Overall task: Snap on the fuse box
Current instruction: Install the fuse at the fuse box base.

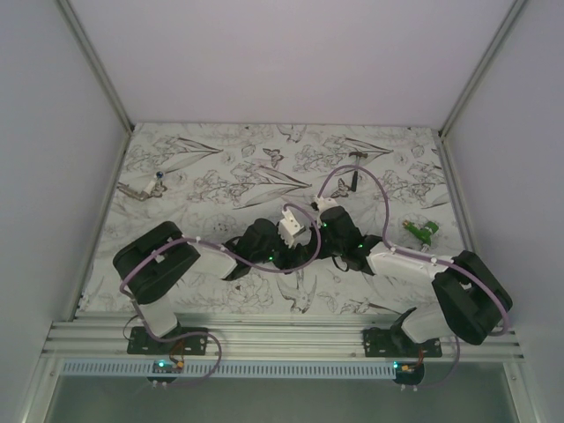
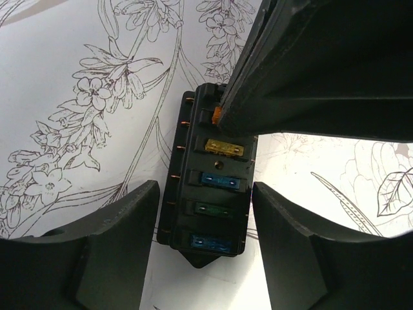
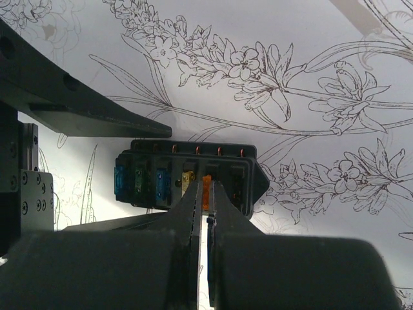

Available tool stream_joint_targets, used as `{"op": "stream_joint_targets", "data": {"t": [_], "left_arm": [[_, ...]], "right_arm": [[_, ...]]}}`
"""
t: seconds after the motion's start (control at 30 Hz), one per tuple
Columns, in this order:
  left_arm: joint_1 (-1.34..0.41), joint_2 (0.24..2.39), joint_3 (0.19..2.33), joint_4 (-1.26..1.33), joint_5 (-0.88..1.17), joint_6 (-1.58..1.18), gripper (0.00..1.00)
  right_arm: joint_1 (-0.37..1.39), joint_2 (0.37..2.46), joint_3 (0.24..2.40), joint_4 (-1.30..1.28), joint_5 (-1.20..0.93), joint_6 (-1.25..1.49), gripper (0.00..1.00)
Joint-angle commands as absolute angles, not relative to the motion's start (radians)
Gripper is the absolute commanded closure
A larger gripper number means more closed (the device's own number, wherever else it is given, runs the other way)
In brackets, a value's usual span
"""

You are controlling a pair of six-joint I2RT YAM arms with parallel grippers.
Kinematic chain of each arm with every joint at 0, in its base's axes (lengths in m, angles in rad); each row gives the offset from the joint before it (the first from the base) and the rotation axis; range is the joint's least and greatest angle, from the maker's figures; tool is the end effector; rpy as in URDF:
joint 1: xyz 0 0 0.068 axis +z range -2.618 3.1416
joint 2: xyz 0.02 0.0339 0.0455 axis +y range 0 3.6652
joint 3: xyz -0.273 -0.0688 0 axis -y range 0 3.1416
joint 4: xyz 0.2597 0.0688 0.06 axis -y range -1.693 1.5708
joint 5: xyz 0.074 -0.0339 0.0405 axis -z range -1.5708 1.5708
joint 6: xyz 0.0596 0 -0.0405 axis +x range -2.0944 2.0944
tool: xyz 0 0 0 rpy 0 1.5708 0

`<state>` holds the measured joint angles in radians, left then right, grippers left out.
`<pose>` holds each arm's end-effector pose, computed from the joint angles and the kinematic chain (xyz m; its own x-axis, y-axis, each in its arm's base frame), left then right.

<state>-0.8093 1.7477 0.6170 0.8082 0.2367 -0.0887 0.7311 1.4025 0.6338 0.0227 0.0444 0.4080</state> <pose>0.2370 -0.2688 0.1310 -0.2938 0.1833 -0.9381 0.8343 0.5281 -0.1580 0.2256 0.1988 0.1546 -0.7188 -0.1122 -0.6861 -0.3895 0.8824 0.2637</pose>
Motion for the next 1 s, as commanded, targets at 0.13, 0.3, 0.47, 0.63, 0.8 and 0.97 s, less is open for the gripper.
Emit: {"op": "stream_joint_targets", "data": {"t": [0.13,0.3,0.47,0.63,0.8,0.97], "left_arm": [[-0.827,1.783,0.580,0.789,0.279,-0.054,0.48],[-0.833,1.780,0.565,0.783,0.275,-0.043,0.52],[-0.836,1.776,0.564,0.777,0.272,-0.034,0.54],[-0.839,1.773,0.569,0.740,0.267,-0.031,0.56],[-0.839,1.781,0.577,0.731,0.272,-0.034,0.57],[-0.839,1.779,0.581,0.723,0.270,-0.032,0.58]], "right_arm": [[0.741,1.417,0.630,0.045,0.066,0.408,1.00],[0.742,1.406,0.637,0.029,0.072,0.403,1.00],[0.742,1.394,0.642,0.017,0.083,0.399,1.00],[0.741,1.397,0.648,0.011,0.080,0.407,1.00],[0.742,1.371,0.653,0.008,0.069,0.405,1.00],[0.741,1.354,0.653,0.002,0.074,0.411,1.00]]}}
